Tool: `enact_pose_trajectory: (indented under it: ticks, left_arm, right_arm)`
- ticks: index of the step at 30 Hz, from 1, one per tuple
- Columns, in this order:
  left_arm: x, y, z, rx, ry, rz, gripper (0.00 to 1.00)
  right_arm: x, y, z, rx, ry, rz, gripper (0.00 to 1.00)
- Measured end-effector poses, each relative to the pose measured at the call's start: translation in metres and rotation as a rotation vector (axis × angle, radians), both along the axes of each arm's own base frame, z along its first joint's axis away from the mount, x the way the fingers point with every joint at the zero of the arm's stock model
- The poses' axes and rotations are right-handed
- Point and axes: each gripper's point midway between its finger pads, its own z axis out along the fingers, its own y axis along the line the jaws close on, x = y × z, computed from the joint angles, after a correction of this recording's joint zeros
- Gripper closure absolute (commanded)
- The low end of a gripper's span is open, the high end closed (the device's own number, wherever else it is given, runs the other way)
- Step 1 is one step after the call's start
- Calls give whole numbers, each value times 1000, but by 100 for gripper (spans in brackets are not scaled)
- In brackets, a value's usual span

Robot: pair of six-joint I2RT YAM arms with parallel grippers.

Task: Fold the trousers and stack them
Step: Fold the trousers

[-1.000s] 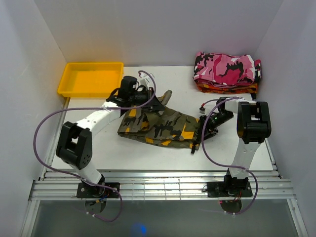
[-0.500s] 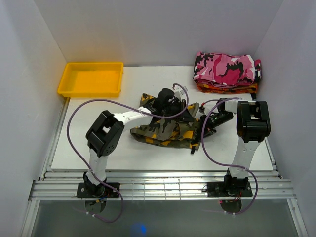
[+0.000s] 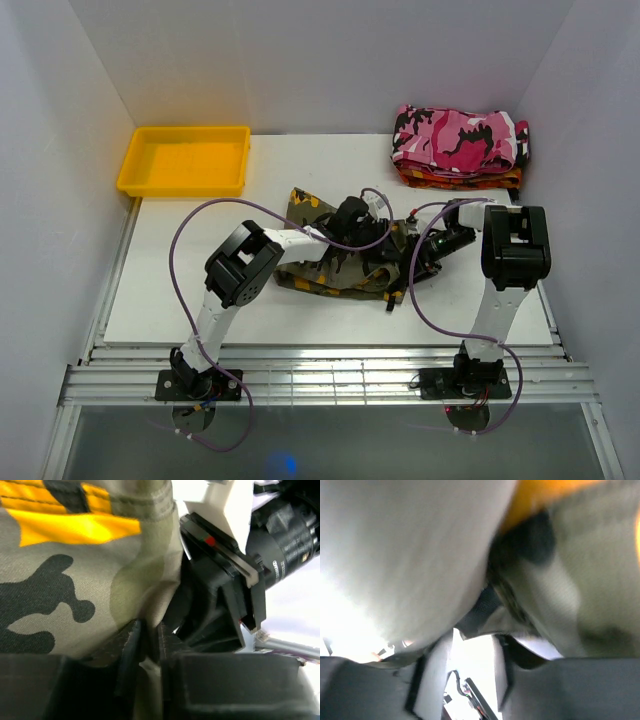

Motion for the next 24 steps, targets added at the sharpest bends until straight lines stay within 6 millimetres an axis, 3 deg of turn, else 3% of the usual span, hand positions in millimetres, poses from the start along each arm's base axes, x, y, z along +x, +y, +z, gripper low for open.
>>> enact_pose_trajectory:
  ticks: [1,3,5,9,13,16,19,22,24]
  left_arm:
    - [0,0,1,-4,0,0,56]
    - [-2,-2,3,-18,-8,-21,32]
    - [-8,0,5,-27,-3,-42,19]
    - [-23,13,25,-33,-15,-78,17]
    - [-28,26,87,-88,-85,-103,20]
    - [-19,51,145,-155,-169,-103,21]
    - [4,95,187,-199,-237,-81,26]
    - [37,147,196,-198,-266,-32,27]
    - [55,185,186,-201,-250,1,29]
  right_arm:
    - [-1,-3,1,-5,-3,4,50]
    - [-1,-16,5,-23,-24,0,46]
    - [2,-33,11,-43,-47,-15,46]
    - [16,-62,32,-51,-112,-49,48]
    - [41,-66,64,-20,-206,-64,41]
    - [58,-53,89,34,-263,-66,31]
    - [67,-24,109,107,-289,-44,25]
    - [67,18,117,175,-274,23,23]
    - [64,44,114,207,-253,75,22]
